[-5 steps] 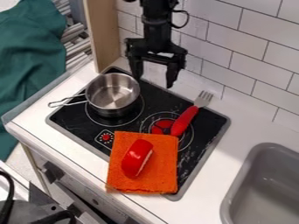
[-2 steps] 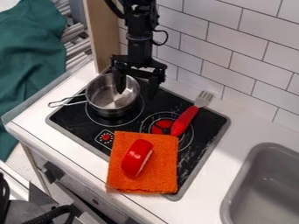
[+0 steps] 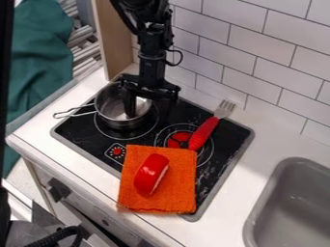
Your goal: Move the silver pot between the stove
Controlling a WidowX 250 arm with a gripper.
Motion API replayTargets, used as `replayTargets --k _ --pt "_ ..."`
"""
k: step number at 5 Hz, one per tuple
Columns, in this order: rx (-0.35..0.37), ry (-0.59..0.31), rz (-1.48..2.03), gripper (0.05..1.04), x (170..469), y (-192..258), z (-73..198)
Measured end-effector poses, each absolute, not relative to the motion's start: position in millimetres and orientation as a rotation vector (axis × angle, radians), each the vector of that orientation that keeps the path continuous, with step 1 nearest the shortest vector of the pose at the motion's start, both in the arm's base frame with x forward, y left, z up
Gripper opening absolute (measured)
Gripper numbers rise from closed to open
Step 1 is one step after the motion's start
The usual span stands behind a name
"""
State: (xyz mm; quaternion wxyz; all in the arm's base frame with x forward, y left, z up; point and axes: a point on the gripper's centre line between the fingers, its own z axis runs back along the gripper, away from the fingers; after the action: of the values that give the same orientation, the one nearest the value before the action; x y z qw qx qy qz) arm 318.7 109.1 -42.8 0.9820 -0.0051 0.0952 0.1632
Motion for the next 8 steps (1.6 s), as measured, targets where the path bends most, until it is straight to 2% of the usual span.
replayTargets --k 1,3,4,5,6,8 --pt "-0.008 0.195 0.329 0.96 319.6 109.8 -45.0" --pt "-0.022 0.181 0.356 0.459 317.3 110.8 -44.2" --pt "-0.041 0.167 0.361 0.258 314.7 106.8 -43.3" --pt "-0.071 0.129 0.357 0.123 309.9 108.9 -37.3" --pt "-0.089 0.074 0.383 0.068 309.0 114.5 -20.9" --pt "-0.098 -0.043 0.346 0.062 316.5 105.5 19.1"
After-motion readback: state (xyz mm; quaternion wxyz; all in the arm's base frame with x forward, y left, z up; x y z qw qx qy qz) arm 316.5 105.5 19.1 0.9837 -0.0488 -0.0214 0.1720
